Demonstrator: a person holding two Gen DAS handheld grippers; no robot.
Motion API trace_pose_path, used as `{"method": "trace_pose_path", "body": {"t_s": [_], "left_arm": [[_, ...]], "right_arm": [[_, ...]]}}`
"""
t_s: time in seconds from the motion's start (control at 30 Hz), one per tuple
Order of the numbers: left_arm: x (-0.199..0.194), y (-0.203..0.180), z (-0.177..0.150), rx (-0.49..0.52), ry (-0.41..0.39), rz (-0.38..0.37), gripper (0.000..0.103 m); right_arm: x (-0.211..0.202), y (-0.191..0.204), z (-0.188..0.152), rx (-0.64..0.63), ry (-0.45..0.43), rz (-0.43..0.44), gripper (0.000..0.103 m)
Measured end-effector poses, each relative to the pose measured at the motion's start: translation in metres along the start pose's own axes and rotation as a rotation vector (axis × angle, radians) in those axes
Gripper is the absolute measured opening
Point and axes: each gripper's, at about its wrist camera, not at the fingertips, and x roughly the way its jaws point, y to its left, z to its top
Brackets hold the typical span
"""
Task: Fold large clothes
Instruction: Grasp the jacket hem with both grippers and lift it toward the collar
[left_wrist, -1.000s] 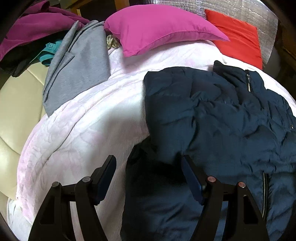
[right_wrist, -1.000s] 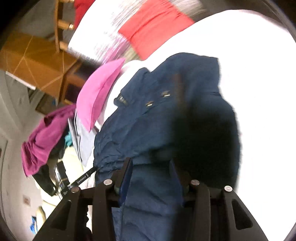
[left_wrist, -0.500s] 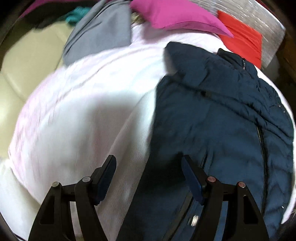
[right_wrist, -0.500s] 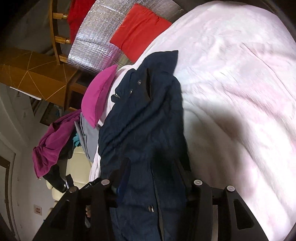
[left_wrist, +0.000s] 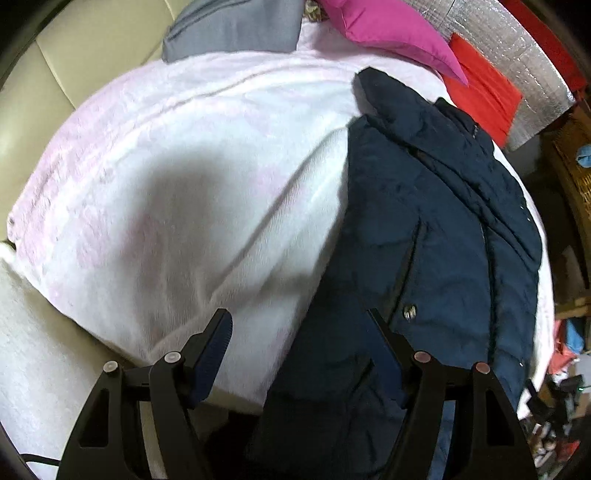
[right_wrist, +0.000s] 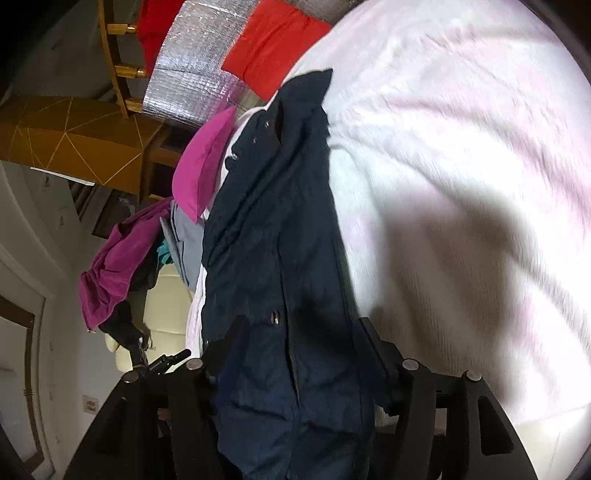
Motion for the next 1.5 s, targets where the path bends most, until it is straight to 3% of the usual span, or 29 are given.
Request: {"method": "trace_pose_path", "body": {"t_s": [0.1, 0.27, 0.57, 0.83, 0.97, 1.0, 1.07, 1.23, 1.3, 1.43, 1.5], "left_arm": [[0.007, 0.002, -0.004, 0.019, 0.051, -0.003, 0.063], [0.030, 0.004, -0.012, 0.040, 0.160, 0.001, 0.062], [0.054, -0.009, -0.018, 0.109, 0.331, -0.103, 0.062], [0.048, -0.028, -0.030, 0.160, 0.316, -0.175, 0.062], [0.055, -0.024, -0.028, 0.136, 0.345, -0.148, 0.062], [0.059, -0.025, -0.028, 0.130, 0.362, -0.135, 0.062], [0.063, -0.028, -0.029, 0.140, 0.378, -0.123, 0.062], [0.063, -0.037, -0.031, 0.143, 0.358, -0.156, 0.061], [0.061, -0.034, -0.032, 0.134, 0.357, -0.163, 0.055], [0.060, -0.026, -0.036, 0.156, 0.374, -0.129, 0.058], [0.064, -0.030, -0.036, 0.163, 0.373, -0.119, 0.056]], "right_arm": [[0.004, -0.008, -0.005, 0.007, 0.017, 0.005, 0.065], [0.011, -0.013, -0.014, 0.017, 0.050, 0.036, 0.067], [0.012, -0.026, -0.031, 0.075, 0.066, 0.108, 0.067], [0.019, -0.009, -0.052, 0.009, 0.150, 0.116, 0.068], [0.026, -0.009, -0.056, 0.018, 0.164, 0.111, 0.067], [0.027, -0.006, -0.057, 0.004, 0.170, 0.112, 0.064], [0.026, 0.006, -0.060, -0.050, 0.171, 0.107, 0.042], [0.028, 0.015, -0.060, -0.090, 0.176, 0.050, 0.042], [0.032, 0.011, -0.061, -0.074, 0.186, 0.033, 0.043], [0.038, 0.015, -0.064, -0.081, 0.179, 0.009, 0.043], [0.037, 0.022, -0.063, -0.114, 0.169, -0.031, 0.023]]}}
